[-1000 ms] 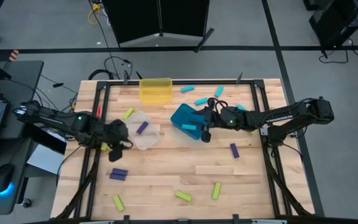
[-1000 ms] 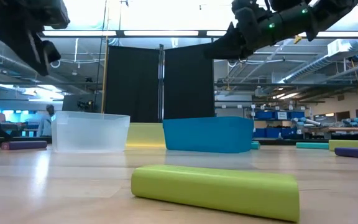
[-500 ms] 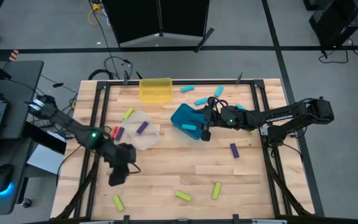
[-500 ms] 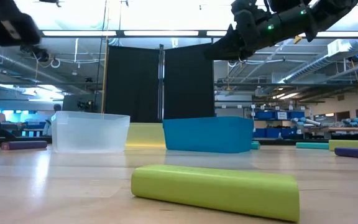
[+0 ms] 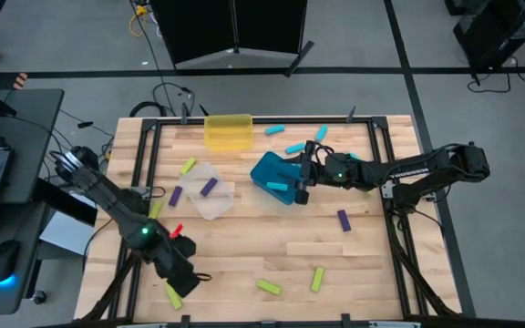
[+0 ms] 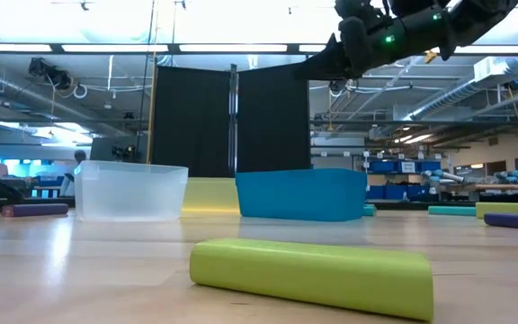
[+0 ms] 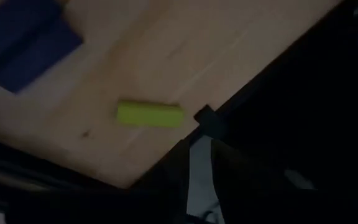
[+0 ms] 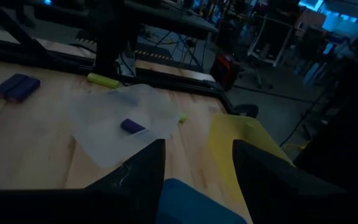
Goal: Sort blocks
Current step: Put the green block into the yellow bin
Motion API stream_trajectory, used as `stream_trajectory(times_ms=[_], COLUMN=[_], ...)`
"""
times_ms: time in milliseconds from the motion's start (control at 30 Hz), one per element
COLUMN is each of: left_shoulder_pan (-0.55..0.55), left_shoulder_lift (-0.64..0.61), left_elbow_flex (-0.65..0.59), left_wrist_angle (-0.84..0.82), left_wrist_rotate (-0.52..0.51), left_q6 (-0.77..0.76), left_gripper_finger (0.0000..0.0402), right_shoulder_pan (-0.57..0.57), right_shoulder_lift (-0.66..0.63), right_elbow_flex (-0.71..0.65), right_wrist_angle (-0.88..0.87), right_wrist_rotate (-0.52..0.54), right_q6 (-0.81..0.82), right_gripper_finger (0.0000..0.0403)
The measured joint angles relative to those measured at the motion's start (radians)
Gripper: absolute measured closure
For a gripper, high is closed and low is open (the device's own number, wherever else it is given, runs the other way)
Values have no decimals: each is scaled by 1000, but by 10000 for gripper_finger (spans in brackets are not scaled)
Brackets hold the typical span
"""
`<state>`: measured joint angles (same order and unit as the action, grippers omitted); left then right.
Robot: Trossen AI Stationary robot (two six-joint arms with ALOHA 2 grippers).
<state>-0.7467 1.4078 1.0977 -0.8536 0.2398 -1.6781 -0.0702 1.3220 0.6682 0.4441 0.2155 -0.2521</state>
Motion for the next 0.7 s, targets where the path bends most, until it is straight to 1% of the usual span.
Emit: stream_trajectory(times_ms=[133, 267, 300, 367, 467, 533, 700], left_shoulder_pan=[-51, -128, -141, -155, -151, -151, -174], left_shoulder_lift=[43, 97, 114, 166, 254, 297, 357], left_elbow_flex=[0, 0, 1, 31, 104, 159, 322], left_wrist_angle=[80, 201, 238, 256, 202, 144, -171], left_wrist_rotate=[20, -11, -10, -6, -43, -41, 21], left_q6=[-207, -481, -507, -532, -539, -548, -588], left_gripper_finger=[328, 328, 328, 328, 327, 327, 318], right_shoulder_pan=[-5, -6, -6, -11, -24, -38, -79], right_shoulder_lift=[0, 0, 0, 0, 0, 0, 0], right_elbow_flex=[0, 0, 0, 0, 0, 0, 0], right_wrist_angle=[1, 12, 19, 38, 57, 66, 92], right_wrist_rotate=[-2, -4, -4, -8, -33, -58, -137], right_q6=[-18, -51, -60, -73, -98, -109, -107], right_gripper_finger=[204, 204, 204, 204, 204, 204, 204])
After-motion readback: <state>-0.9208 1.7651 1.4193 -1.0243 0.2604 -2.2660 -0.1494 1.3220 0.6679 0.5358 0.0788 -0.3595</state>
